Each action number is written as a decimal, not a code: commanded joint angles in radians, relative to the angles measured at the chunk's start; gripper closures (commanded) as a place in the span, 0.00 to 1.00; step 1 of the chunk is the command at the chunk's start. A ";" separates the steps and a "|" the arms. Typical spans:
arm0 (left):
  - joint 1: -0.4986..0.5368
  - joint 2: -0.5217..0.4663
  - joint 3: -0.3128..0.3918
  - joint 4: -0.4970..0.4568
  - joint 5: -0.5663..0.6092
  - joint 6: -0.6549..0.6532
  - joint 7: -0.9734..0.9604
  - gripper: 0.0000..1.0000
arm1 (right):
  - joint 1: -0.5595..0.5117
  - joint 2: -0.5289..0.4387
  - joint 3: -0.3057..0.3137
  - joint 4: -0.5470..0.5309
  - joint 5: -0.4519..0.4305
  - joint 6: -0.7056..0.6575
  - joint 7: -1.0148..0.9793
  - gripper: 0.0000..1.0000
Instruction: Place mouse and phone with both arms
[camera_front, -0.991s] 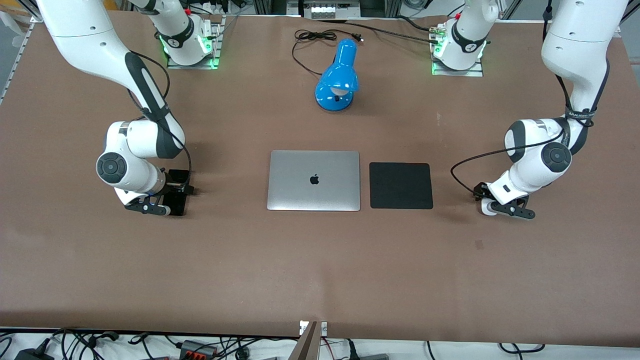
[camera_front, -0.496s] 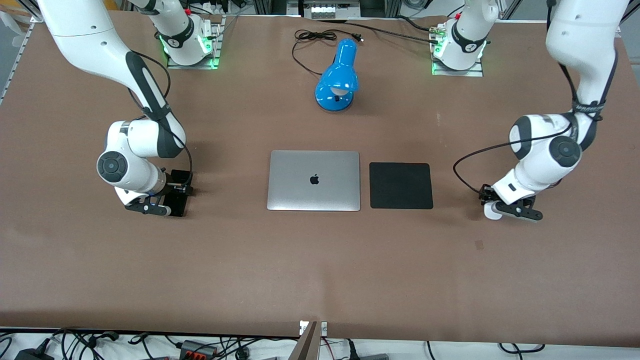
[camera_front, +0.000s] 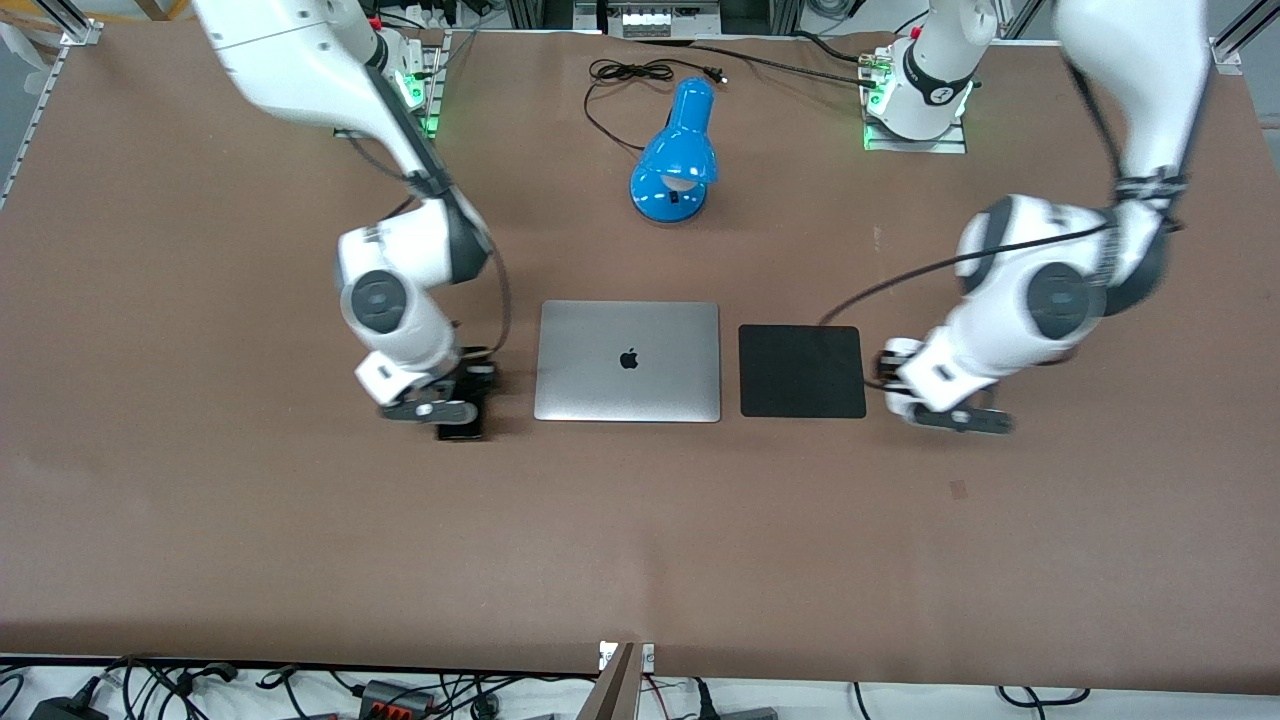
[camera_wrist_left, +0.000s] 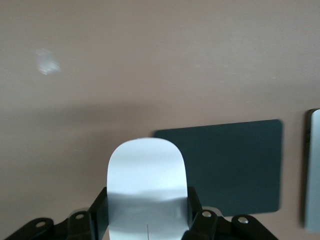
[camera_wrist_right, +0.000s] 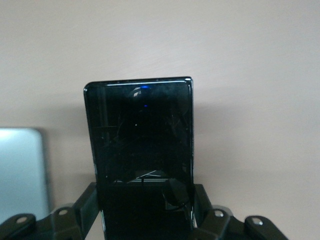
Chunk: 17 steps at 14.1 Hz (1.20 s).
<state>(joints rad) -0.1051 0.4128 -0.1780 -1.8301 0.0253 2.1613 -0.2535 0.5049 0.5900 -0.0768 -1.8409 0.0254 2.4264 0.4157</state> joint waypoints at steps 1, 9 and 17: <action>-0.076 0.105 0.005 0.012 0.016 0.102 -0.188 0.68 | -0.002 0.048 -0.012 0.042 0.005 -0.003 -0.062 0.80; -0.119 0.181 0.005 -0.081 0.084 0.315 -0.319 0.68 | -0.012 0.071 -0.014 0.055 0.018 0.003 0.066 0.00; -0.137 0.176 0.006 -0.113 0.090 0.315 -0.306 0.22 | -0.273 -0.205 -0.026 0.246 0.022 -0.269 0.060 0.00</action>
<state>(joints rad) -0.2338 0.6092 -0.1758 -1.9091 0.0933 2.4625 -0.5456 0.3387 0.4832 -0.1221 -1.5732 0.0348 2.2304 0.4756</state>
